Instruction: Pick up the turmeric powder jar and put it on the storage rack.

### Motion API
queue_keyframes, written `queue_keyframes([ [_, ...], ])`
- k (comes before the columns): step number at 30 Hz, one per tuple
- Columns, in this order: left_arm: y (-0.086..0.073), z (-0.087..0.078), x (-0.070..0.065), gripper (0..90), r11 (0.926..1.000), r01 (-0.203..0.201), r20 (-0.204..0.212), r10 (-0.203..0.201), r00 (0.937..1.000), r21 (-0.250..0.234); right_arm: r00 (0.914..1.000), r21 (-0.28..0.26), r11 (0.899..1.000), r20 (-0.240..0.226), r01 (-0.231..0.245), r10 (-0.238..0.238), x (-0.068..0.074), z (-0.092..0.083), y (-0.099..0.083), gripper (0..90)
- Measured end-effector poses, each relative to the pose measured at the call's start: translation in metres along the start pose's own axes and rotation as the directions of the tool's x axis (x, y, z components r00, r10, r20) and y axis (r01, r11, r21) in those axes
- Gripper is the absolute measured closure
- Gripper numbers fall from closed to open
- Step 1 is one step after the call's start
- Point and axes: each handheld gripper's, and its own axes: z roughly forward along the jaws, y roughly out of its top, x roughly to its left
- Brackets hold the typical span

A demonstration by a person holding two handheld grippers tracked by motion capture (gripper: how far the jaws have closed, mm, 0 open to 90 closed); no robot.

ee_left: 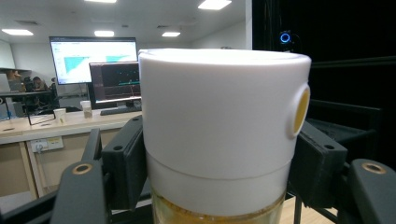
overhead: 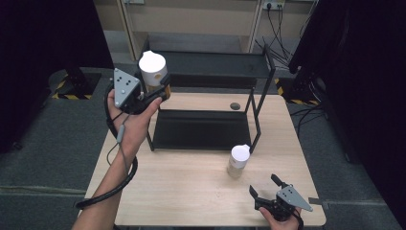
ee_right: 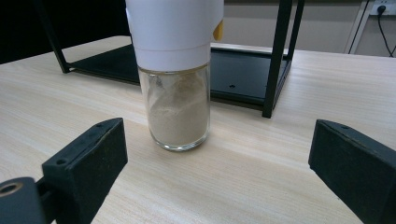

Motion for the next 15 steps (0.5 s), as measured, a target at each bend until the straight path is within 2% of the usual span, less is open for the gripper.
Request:
queue_keyframes([
  [15,0.011,0.013,0.002,30.4,1.0000,0.001,-0.015,-0.001,0.9999,0.006,1.0000,0.001,1.000,0.000,-0.002,0.002,0.000,0.000,0.000,4.7],
])
